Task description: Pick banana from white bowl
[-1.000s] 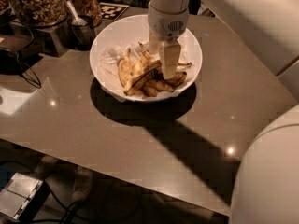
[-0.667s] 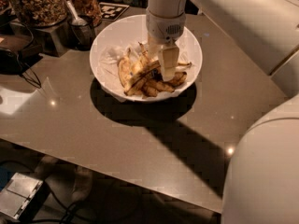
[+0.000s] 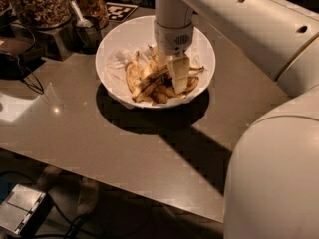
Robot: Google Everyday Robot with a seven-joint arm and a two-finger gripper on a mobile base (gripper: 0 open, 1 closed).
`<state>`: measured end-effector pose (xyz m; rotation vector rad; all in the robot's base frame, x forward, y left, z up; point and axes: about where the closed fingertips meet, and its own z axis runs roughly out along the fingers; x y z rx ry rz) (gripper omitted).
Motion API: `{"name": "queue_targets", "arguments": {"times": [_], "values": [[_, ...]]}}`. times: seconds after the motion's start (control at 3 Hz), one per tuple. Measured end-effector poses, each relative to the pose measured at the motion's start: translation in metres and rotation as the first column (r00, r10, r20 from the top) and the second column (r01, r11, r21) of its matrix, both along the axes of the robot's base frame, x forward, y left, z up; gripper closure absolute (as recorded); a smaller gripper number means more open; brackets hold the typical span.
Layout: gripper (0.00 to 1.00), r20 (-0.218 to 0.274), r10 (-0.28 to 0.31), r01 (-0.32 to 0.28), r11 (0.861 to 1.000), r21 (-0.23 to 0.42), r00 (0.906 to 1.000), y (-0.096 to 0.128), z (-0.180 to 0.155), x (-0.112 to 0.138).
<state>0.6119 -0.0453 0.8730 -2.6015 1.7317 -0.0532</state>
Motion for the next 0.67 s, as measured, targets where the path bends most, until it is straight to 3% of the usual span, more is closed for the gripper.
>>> {"name": "queue_targets", "arguments": {"times": [0.33,0.67], "values": [[0.49,0.0,0.0,0.0,1.0,0.0,1.0,0.0,0.0023,0.0],[0.73,0.0,0.0,0.0,1.0,0.0,1.0,0.0,0.0025,0.0002]]}}
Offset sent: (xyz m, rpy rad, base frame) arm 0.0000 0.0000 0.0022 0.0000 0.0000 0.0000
